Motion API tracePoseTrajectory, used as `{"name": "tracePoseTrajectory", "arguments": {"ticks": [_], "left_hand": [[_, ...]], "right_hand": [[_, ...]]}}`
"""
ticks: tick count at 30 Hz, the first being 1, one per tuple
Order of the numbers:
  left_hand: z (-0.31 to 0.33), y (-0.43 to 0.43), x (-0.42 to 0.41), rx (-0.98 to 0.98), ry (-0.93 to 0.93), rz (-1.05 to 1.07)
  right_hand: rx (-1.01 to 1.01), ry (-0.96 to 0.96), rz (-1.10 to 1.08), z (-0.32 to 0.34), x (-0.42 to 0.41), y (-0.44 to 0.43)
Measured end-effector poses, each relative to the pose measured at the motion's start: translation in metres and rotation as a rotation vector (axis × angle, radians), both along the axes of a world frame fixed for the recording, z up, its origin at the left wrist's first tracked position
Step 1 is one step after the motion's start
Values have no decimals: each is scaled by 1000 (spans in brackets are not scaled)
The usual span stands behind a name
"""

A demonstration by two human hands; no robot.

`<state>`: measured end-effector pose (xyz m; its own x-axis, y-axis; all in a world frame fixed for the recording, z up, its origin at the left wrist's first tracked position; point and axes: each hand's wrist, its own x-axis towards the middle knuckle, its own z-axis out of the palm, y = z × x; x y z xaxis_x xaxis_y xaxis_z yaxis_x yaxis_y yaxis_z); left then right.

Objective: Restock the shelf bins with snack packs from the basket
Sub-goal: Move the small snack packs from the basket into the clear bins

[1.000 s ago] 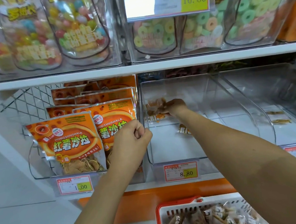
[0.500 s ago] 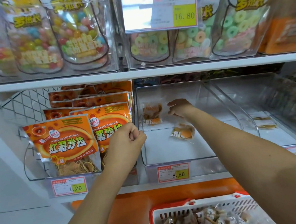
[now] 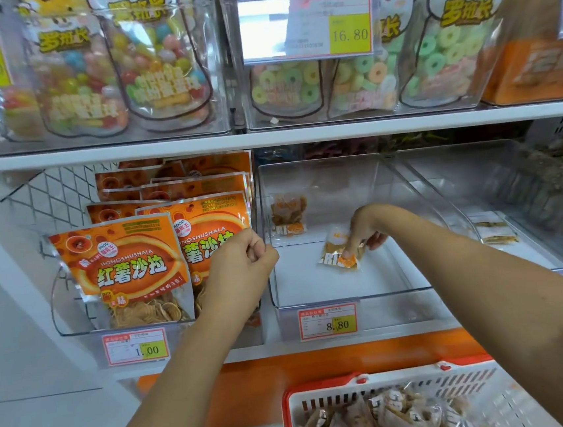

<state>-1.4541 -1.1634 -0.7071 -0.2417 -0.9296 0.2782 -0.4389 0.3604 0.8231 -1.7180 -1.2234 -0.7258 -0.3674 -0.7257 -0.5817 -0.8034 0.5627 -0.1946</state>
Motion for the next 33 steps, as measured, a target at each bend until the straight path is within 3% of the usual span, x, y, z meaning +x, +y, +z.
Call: {"name": "tracePoseTrajectory", "arguments": {"ticks": [5, 9, 14, 17, 20, 24, 28, 33], "left_hand": [[0, 0, -1, -4, 1, 6], [0, -2, 0, 15, 0, 6], [-1, -3, 1, 33, -10, -3], [0, -3, 0, 34, -26, 1], [2, -1, 0, 10, -68, 18], [5, 6, 1, -68, -141, 26], [2, 17, 6, -140, -263, 31], [9, 45, 9, -307, -251, 151]], "right_hand": [[-343, 116, 158, 23, 31, -13], [-560, 132, 138, 20, 55, -25], [-700, 22, -51, -2, 68, -45], [-810, -170, -235, -11, 71, -45], [-824, -241, -272, -10, 70, -37], [-805, -204, -153, 6, 69, -17], [-953, -22, 57, 30, 66, 26], [-1069, 37, 305, 48, 74, 126]]}}
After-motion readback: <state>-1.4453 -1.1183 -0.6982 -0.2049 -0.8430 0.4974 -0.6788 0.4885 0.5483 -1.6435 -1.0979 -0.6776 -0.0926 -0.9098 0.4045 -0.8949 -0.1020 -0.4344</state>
